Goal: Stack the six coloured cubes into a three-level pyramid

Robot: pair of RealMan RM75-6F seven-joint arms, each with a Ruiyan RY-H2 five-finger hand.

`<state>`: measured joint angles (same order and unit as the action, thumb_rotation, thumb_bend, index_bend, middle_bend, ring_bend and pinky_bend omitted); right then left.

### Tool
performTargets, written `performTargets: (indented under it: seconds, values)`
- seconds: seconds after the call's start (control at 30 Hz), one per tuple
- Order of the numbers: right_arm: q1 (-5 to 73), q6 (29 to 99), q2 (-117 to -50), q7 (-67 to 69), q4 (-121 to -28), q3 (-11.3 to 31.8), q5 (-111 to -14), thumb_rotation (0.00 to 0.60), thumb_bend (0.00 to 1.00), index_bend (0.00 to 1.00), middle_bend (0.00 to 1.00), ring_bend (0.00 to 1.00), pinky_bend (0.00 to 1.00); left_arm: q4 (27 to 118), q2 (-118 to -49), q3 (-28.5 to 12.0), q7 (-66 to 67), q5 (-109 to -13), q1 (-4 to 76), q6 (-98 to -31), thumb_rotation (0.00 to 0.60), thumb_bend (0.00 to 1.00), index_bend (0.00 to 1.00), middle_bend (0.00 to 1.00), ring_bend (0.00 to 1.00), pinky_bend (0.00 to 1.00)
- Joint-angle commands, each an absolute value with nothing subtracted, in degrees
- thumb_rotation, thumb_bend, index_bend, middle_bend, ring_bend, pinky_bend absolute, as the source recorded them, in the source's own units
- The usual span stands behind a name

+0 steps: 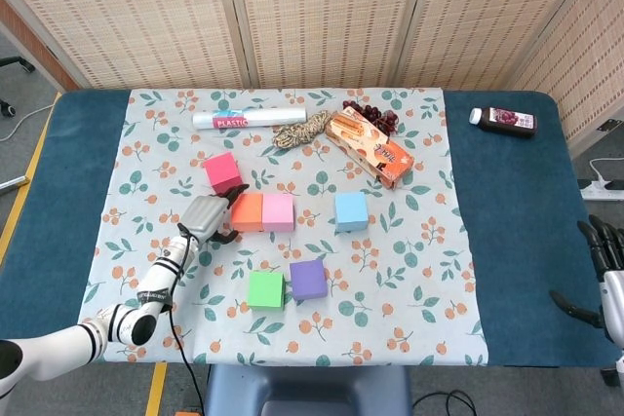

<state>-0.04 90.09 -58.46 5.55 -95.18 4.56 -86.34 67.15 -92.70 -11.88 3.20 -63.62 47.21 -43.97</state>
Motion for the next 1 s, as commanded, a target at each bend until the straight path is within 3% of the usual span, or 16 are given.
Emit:
performTargets:
  seconds: [0.03,0.37,0.73,1.0]
  values:
    - [0.0,90.0,-58.5,5.6,-95.1,4.6,-86.3,0.6,0.0,0.0,0.0,0.0,0.0,67.8,-92.3,-11.8,3.8,-63.4,46.9,-44.5,0.6,0.34,0.0,0.09,0.25,0.36]
    - [0.1,90.0,-58.6,6.1,-94.8,4.5,-86.7,0.6,0.0,0.0,0.0,0.0,0.0,71.8,-89.9,-10.7,7.7,-62.9,45.2,-47.7,0.6,0.33,0.0,0.07,0.24,0.36]
    - [-0.3,90.9,-58.7,6.8,-94.3,4.2,-87.8,0.6,0.0,0.0,0.0,0.0,0.0,84.2,-80.2,-10.3,15.2,-61.4,41.0,-55.7,0.6,0.33,0.01,0.09,0.28,0.37]
    - [-0.2,91.8,-58.3,5.9,-95.2,3.8,-90.1,0.6,0.0,0.0,0.0,0.0,0.0,80.7,-78.3,-15.8,6.6,-58.1,42.2,-52.7,0.6,0.33,0.2,0.21,0.32,0.41]
